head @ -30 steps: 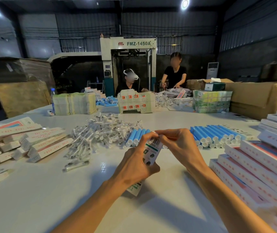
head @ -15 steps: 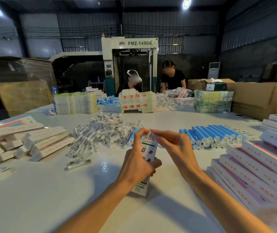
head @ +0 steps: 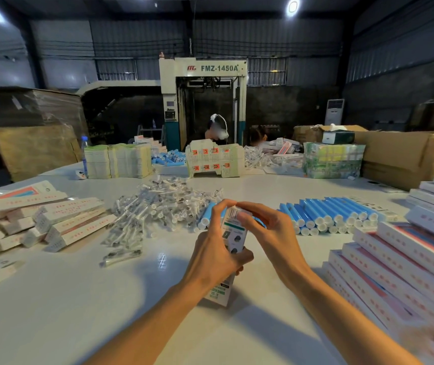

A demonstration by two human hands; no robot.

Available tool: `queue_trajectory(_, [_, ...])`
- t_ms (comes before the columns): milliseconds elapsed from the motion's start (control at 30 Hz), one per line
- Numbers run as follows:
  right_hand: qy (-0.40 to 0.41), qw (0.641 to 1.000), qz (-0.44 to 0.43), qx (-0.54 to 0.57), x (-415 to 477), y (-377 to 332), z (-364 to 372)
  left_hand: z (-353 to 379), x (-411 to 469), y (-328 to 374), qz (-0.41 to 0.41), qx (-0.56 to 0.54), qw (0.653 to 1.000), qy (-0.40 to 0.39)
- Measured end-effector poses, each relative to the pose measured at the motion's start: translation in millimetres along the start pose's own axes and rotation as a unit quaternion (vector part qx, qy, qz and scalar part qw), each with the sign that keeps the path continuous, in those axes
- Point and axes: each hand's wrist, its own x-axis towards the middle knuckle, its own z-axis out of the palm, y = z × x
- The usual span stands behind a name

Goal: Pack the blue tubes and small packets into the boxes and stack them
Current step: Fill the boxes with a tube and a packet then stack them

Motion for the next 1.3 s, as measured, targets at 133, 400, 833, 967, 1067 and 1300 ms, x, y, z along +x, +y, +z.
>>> queue_trajectory(133, [0.0,1.0,0.008,0.012,1.1,-2.0,-2.7,0.9,0.4,-1.4,-0.003,0.003,1.0,-0.004])
queue_trajectory(400, [0.003,1.0,-0.02,0.014,0.4,-1.7,1.0,2.6,2.6,-7.5,0.009,-0.016,1.0,0.004])
queue_trajectory(833, [-0.052,0.994,0.083,0.049,-5.6,17.1,9.7,6.6,3.2,-15.8,-0.067,-0.047,0.992,0.099])
queue_trajectory(967, [-0.129,0.979,0.158,0.029,-19.7,16.6,28.2,5.6,1.1,-14.4,-0.117,-0.047,0.985,0.119])
queue_trajectory(1067, [-0.155,0.972,0.177,0.007,-25.1,12.4,38.8,6.8,-3.9,-20.0,-0.122,-0.076,0.981,0.131])
queue_trajectory(1300, [-0.113,0.981,0.116,-0.109,-35.6,7.2,11.9,2.6,4.4,-27.4,-0.156,-0.096,0.975,0.125])
